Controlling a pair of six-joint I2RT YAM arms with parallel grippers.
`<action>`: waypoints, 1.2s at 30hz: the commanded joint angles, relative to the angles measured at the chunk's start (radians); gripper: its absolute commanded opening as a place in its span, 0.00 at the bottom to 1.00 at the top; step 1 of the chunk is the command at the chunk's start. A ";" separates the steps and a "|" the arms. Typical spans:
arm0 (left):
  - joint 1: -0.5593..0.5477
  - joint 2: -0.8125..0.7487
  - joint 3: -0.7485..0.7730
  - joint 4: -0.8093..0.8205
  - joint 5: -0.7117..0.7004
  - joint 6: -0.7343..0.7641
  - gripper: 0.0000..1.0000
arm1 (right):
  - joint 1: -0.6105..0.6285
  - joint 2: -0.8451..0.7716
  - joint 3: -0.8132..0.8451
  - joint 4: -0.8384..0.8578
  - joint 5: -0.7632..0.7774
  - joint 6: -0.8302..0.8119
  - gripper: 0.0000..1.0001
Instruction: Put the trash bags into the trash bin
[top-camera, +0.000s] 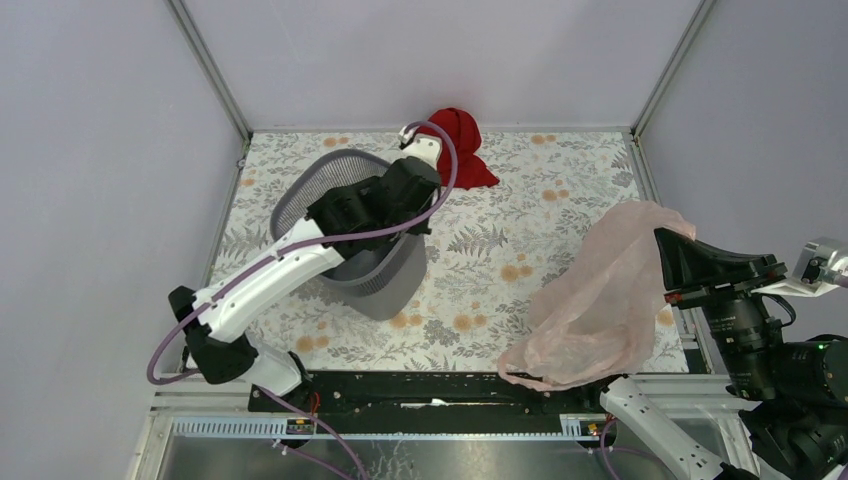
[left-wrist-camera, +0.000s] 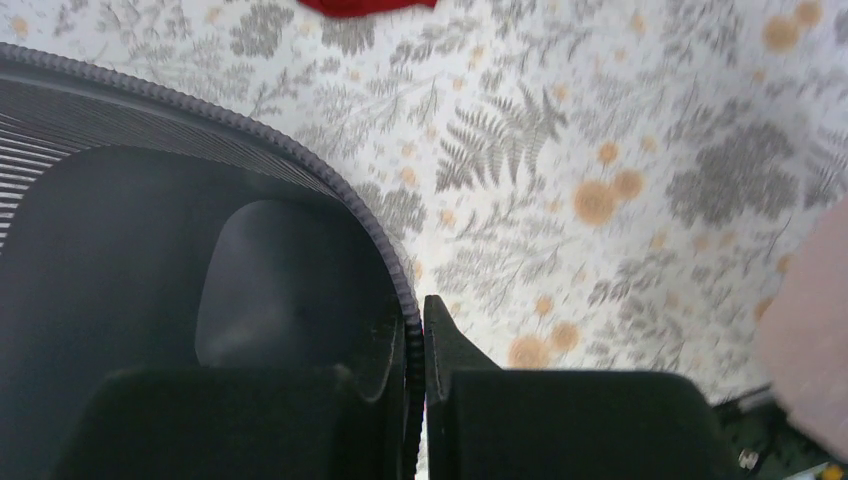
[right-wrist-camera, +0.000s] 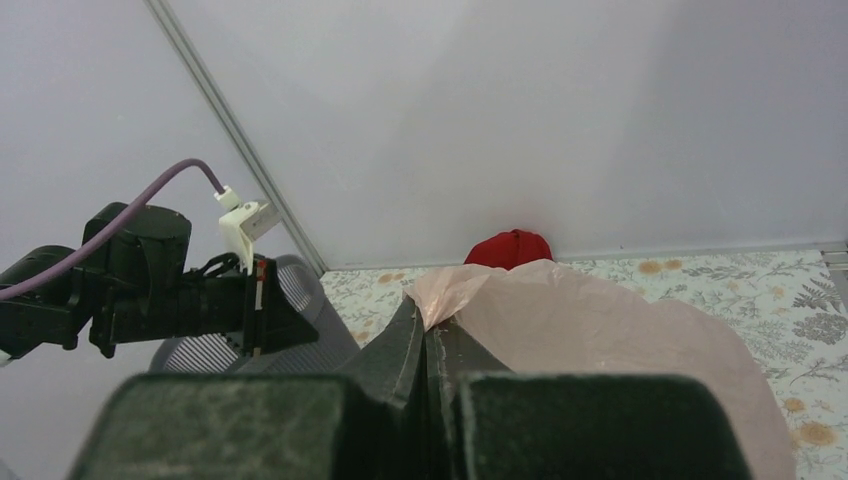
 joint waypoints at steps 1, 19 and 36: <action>-0.063 0.077 0.131 0.219 -0.183 -0.076 0.00 | -0.001 0.013 0.026 0.000 0.007 0.004 0.00; -0.111 0.354 0.354 0.311 -0.040 -0.124 0.55 | 0.001 0.022 0.081 -0.032 0.010 0.013 0.00; -0.103 -0.388 -0.480 0.929 0.874 -0.179 0.99 | 0.000 0.041 0.070 0.051 -0.018 0.023 0.00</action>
